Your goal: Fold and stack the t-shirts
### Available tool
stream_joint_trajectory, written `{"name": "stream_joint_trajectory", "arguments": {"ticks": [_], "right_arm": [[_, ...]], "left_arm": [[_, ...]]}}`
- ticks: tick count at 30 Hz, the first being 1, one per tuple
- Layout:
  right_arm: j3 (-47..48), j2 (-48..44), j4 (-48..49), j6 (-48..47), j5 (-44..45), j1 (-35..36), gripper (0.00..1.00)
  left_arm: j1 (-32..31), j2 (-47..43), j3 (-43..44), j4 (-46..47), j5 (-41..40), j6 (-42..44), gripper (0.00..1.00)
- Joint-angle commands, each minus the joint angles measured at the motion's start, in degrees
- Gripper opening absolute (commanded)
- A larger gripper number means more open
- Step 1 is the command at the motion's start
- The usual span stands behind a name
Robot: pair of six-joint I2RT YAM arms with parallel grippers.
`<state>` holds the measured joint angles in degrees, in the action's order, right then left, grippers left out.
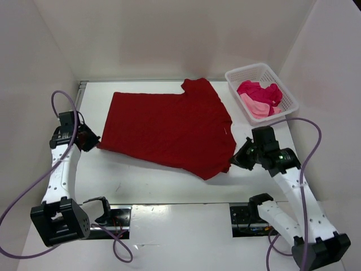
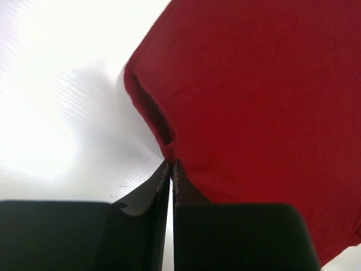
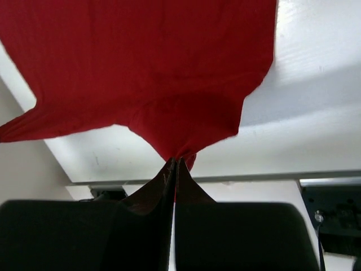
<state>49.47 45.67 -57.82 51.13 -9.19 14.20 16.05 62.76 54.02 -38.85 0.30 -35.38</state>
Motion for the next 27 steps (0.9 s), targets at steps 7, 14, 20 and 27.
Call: {"name": "stream_joint_trajectory", "arguments": {"ticks": [7, 14, 20, 27], "right_arm": [[2.28, 23.92, 25.21, -5.34, 6.28, -2.42, 0.00], [15.82, 41.23, 29.08, -11.58, 12.26, -3.12, 0.00], [26.19, 48.63, 29.61, -14.13, 13.67, -4.26, 0.00], [38.57, 61.10, 30.22, -16.15, 15.08, -4.79, 0.00]], "left_arm": [[0.38, 14.83, 0.56, 13.88, 2.25, -1.01, 0.08], [0.38, 26.08, 3.62, 19.95, 2.17, -2.94, 0.08], [0.38, 30.31, 5.92, 21.10, 2.69, -3.47, 0.08], [-0.15, 34.18, 8.73, 23.47, 3.92, -5.14, 0.08]]}}
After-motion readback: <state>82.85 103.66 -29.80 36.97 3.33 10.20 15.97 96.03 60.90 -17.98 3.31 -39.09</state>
